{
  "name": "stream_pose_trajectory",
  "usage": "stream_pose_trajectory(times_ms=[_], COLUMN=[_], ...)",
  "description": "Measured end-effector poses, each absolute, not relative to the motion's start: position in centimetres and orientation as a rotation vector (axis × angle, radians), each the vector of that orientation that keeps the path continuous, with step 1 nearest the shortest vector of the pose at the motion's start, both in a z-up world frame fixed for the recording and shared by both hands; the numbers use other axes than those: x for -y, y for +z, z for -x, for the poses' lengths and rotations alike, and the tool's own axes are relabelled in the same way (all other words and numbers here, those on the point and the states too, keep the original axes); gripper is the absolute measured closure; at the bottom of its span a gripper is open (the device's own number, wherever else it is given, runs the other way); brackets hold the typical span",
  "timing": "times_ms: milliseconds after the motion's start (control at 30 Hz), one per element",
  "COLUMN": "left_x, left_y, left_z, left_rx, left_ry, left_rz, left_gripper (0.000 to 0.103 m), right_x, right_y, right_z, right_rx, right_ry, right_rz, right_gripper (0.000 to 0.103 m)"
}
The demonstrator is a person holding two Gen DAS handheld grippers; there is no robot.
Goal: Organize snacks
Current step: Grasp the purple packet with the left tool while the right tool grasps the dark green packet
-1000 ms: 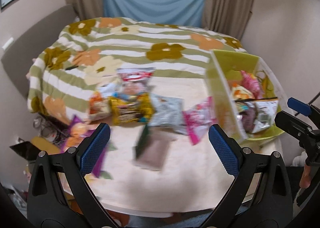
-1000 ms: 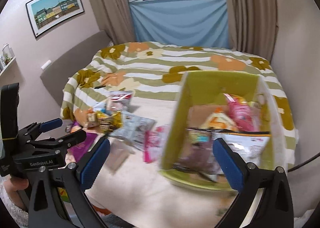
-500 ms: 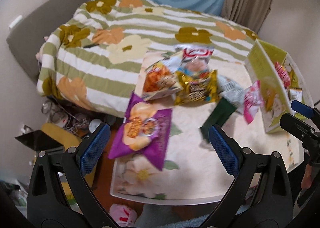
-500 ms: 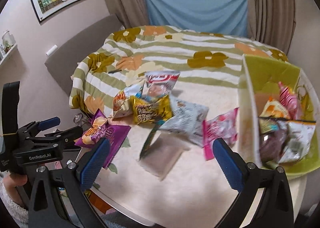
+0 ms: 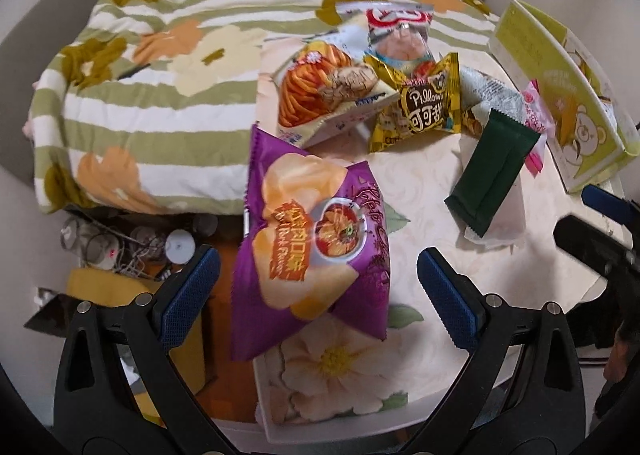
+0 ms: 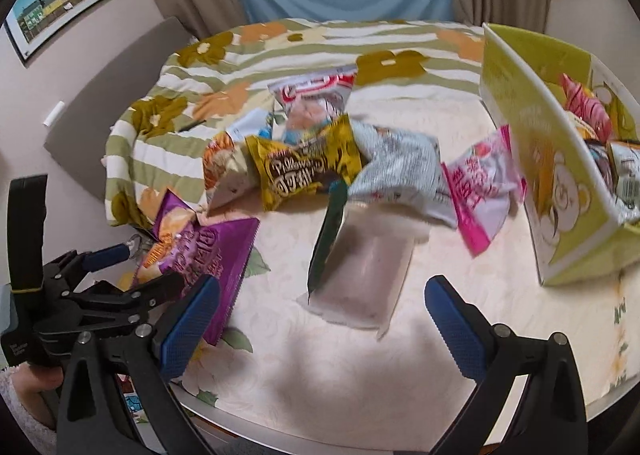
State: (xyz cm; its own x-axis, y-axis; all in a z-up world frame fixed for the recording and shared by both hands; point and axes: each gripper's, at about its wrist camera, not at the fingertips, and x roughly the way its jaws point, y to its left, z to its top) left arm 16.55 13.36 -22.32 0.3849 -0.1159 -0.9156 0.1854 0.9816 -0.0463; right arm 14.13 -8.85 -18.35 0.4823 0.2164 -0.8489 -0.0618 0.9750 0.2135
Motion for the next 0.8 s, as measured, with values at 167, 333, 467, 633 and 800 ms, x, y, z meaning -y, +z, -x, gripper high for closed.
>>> stream_pose_trajectory(times_ms=[167, 333, 467, 633, 800], left_x=[-12.6, -11.7, -11.1, -10.8, -10.0], left_y=[-24.0, -24.5, -24.6, -24.7, -24.7], left_z=[-17.6, -17.9, -17.8, -17.8, -17.7], left_rx=[-1.159, -1.133, -1.116, -1.118, -1.114], left_ry=[-0.185, -0.183, -0.173, -0.161, -0.167], left_rz=[-0.096, -0.152, -0.176, -0.193, -0.220], left_gripper=[0.005, 0.005, 0.009, 0.021, 0.027], right_x=[8.2, 8.1, 8.0, 7.6, 7.7], right_y=[-19.7, -21.0, -21.6, -22.2, -22.6], right_z=[-14.3, -15.2, -15.9, -16.6, -17.5], right_rx=[-1.075, -1.092, -1.091, -1.096, -1.099], right_ry=[0.155, 0.153, 0.157, 0.180, 0.189], right_rz=[-0.126, -0.122, -0.123, -0.125, -0.148], right_gripper=[0.006, 0.015, 0.026, 0.031, 0.040])
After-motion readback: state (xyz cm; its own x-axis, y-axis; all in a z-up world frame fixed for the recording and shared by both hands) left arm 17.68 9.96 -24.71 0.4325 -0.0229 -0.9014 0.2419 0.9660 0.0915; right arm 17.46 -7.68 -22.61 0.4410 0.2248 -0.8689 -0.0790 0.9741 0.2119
